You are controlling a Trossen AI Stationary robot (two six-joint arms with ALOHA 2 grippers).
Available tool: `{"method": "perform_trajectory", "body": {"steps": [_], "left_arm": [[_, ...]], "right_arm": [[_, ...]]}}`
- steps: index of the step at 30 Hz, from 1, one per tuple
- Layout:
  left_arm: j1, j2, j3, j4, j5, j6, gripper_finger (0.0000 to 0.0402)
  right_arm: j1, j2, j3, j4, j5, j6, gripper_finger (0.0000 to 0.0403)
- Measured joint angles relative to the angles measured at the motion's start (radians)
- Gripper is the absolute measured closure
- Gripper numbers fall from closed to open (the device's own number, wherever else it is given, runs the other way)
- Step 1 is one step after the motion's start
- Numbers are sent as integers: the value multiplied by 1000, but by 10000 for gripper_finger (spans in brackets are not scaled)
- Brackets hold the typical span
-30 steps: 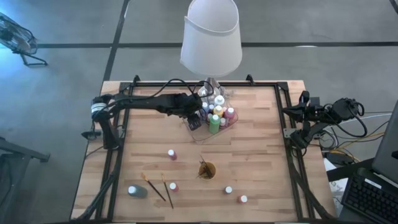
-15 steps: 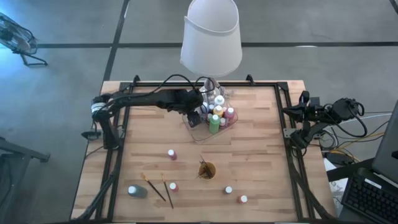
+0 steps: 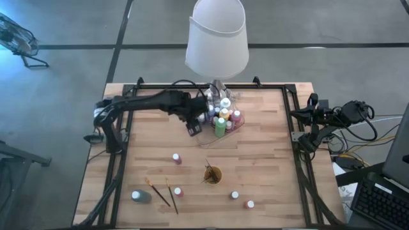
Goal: Pick & Place Paint Supplies
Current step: Put the dark green bottle into the transparent bin
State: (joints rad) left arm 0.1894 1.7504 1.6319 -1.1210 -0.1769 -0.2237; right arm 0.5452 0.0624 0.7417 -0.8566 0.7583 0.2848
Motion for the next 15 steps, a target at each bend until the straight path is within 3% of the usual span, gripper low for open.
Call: {"method": "perform_trajectory", "body": {"steps": [15], "left_arm": [[-245, -18, 19, -119, 0, -72, 209]], "right_arm": [[0, 0, 0, 0, 0, 0, 394]]}}
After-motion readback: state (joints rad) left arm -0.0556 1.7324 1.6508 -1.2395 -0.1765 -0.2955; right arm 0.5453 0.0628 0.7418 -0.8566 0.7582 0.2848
